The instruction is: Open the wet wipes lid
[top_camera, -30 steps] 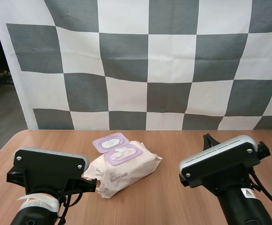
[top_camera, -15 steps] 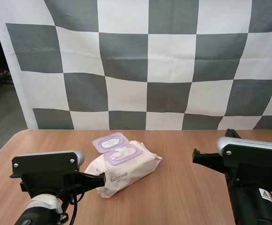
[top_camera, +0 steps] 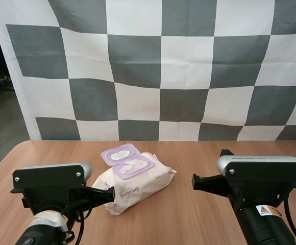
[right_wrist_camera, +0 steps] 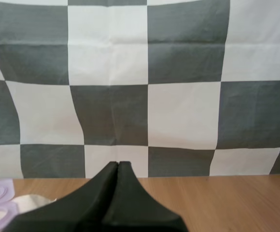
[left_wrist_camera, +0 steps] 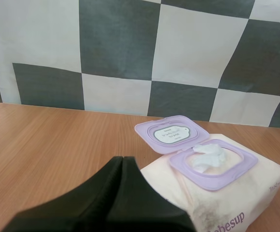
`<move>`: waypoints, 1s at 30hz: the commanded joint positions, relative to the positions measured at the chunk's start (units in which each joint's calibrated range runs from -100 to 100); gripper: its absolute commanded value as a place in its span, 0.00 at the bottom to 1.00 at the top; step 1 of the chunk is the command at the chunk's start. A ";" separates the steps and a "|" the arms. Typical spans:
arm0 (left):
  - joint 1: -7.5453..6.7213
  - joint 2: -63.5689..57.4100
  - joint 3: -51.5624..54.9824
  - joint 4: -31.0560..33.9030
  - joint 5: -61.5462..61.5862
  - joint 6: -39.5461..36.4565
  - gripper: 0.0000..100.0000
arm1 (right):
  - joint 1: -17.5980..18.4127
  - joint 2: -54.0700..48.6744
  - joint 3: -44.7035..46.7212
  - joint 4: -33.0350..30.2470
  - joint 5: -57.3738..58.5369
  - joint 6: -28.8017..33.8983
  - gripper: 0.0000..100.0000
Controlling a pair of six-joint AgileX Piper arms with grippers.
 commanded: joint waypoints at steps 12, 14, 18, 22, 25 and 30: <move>0.04 0.00 0.00 -0.08 -0.11 0.01 0.00 | 0.06 0.00 0.00 -37.55 4.42 29.21 0.00; 0.04 0.00 0.00 -0.08 -0.11 0.01 0.00 | 0.06 0.00 0.00 -37.55 4.42 29.21 0.00; 0.04 0.00 0.00 -0.08 -0.11 0.01 0.00 | 0.06 0.00 0.00 -37.55 4.42 29.90 0.00; 0.04 0.00 0.00 -0.08 -0.11 0.01 0.00 | 0.06 0.00 0.00 -37.55 6.28 31.60 0.00; 0.04 0.00 0.00 -0.08 -0.11 0.01 0.00 | 0.06 0.00 0.00 -37.55 9.80 35.69 0.00; 0.04 0.00 0.00 -0.08 -0.11 0.01 0.00 | 0.06 0.00 0.00 -37.55 10.23 38.08 0.00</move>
